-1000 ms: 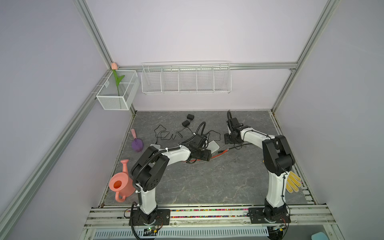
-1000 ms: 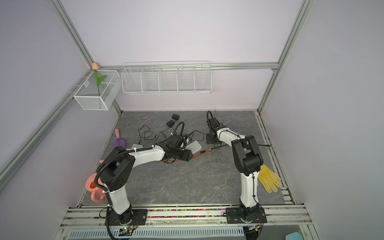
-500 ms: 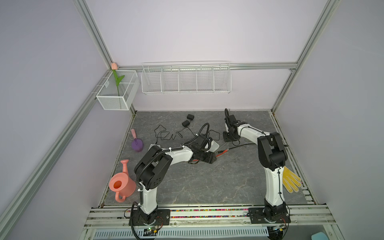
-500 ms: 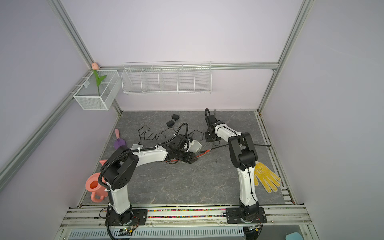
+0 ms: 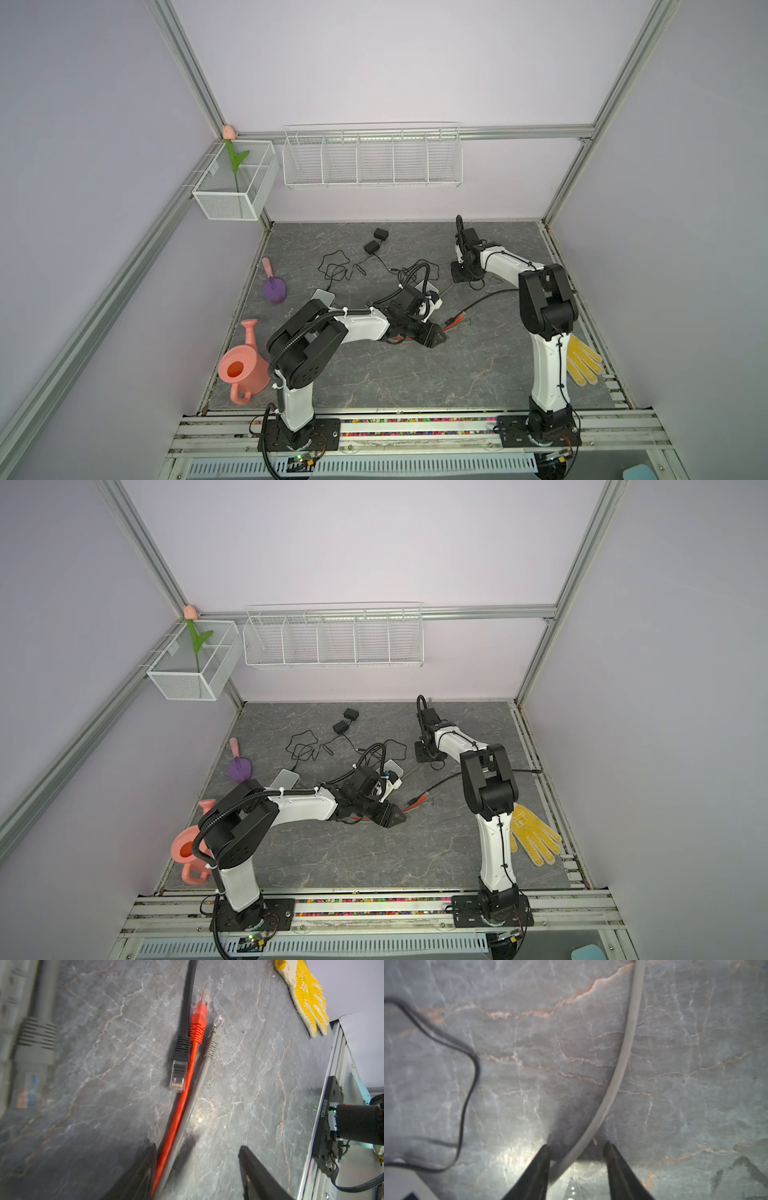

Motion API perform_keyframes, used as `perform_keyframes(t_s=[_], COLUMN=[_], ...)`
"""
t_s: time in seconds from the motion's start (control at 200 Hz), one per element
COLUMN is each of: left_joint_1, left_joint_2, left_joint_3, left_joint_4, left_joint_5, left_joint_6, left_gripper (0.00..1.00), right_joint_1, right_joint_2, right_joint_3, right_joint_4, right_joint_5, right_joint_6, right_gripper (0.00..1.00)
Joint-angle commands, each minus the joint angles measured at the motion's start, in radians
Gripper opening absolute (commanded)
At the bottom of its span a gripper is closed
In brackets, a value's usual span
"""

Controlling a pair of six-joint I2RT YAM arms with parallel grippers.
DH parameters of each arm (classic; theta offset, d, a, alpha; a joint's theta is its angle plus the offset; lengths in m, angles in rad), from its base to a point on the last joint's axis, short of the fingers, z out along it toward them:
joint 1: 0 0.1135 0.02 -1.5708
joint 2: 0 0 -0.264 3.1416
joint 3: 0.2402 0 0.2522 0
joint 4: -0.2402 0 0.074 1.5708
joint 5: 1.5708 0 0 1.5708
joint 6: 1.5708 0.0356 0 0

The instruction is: Insert the plug into the switch port

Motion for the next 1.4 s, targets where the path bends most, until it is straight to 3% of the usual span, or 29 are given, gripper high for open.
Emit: perform_keyframes(t_s=[0.0, 0.26, 0.405, 0.615, 1.035, 1.265, 1.395], left_joint_1=[-0.014, -0.036, -0.058, -0.074, -0.074, -0.08, -0.093], left_joint_2=[0.06, 0.056, 0.057, 0.061, 0.036, 0.008, -0.018], left_joint_3=[-0.107, -0.174, -0.219, -0.268, -0.286, -0.334, -0.355], left_joint_4=[-0.227, -0.194, -0.152, -0.091, -0.104, -0.065, -0.057], left_joint_5=[-0.023, 0.02, 0.028, 0.035, 0.014, 0.021, 0.011], left_joint_6=[-0.023, -0.029, -0.046, -0.072, -0.074, -0.112, -0.135], left_gripper=[0.64, 0.63, 0.63, 0.62, 0.61, 0.61, 0.6], right_joint_1=[-0.005, -0.006, 0.009, 0.018, 0.095, 0.073, 0.047], right_joint_2=[-0.098, -0.381, -0.503, -0.573, -0.496, -0.362, -0.274], right_joint_3=[-0.085, -0.369, -0.48, -0.637, -0.719, -0.599, -0.479], right_joint_4=[-0.016, 0.106, 0.103, 0.165, 0.281, 0.339, 0.288], right_joint_5=[-0.016, -0.071, -0.031, -0.077, -0.087, -0.139, -0.127], right_joint_6=[0.02, 0.153, 0.219, 0.289, 0.42, 0.475, 0.459], right_gripper=[0.53, 0.55, 0.56, 0.62, 0.6, 0.54, 0.51])
